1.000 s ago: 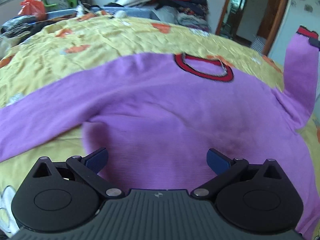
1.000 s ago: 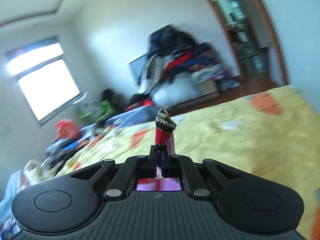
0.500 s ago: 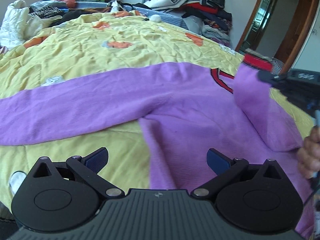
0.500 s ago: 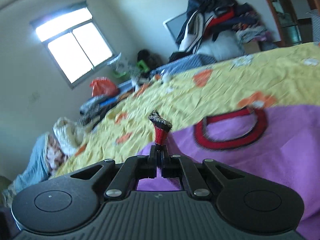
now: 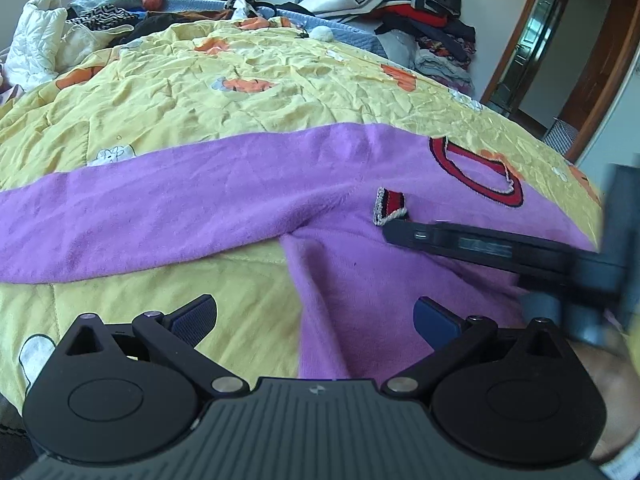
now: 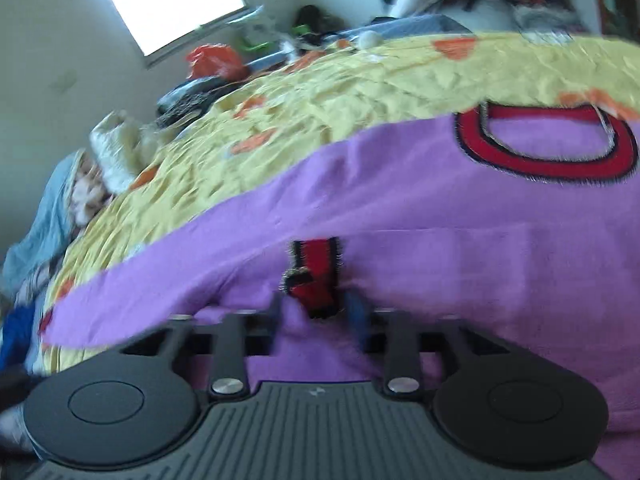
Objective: Fold small clothes
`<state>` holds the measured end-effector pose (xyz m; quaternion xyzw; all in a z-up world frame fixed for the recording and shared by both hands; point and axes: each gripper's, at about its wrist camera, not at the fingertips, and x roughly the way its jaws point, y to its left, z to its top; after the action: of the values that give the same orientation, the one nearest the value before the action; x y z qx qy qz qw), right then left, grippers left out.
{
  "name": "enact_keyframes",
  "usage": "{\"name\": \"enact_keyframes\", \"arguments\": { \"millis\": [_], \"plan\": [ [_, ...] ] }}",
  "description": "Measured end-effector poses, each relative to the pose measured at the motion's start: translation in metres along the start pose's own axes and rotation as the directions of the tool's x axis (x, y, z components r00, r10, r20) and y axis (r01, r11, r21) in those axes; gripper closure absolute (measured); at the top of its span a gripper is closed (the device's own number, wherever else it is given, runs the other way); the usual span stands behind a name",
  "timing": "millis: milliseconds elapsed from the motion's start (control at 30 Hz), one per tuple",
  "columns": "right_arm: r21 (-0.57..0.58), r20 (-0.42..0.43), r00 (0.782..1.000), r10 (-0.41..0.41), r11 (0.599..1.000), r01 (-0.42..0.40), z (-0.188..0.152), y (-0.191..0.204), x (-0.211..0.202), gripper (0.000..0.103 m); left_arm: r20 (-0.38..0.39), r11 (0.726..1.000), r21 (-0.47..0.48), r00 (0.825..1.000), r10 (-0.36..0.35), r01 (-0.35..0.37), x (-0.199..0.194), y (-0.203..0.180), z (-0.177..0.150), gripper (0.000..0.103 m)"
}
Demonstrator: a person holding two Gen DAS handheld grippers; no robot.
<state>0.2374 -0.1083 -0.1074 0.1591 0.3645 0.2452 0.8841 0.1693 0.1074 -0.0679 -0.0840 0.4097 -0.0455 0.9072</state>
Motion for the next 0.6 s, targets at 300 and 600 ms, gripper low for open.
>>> {"name": "enact_keyframes", "arguments": {
  "millis": [300,600],
  "plan": [
    [0.281,0.227,0.872,-0.434,0.886,0.368,-0.026,-0.153,-0.185,0.024,0.026,0.979,0.000,0.979,-0.204,0.204,0.041,-0.038,0.045,0.000],
    [0.388,0.109,0.894,-0.434,0.847,0.363,0.015,-0.272,-0.182,0.032,-0.106,0.979,0.131,0.984,-0.145,0.158,0.129,-0.085,0.058,0.000]
  ]
}}
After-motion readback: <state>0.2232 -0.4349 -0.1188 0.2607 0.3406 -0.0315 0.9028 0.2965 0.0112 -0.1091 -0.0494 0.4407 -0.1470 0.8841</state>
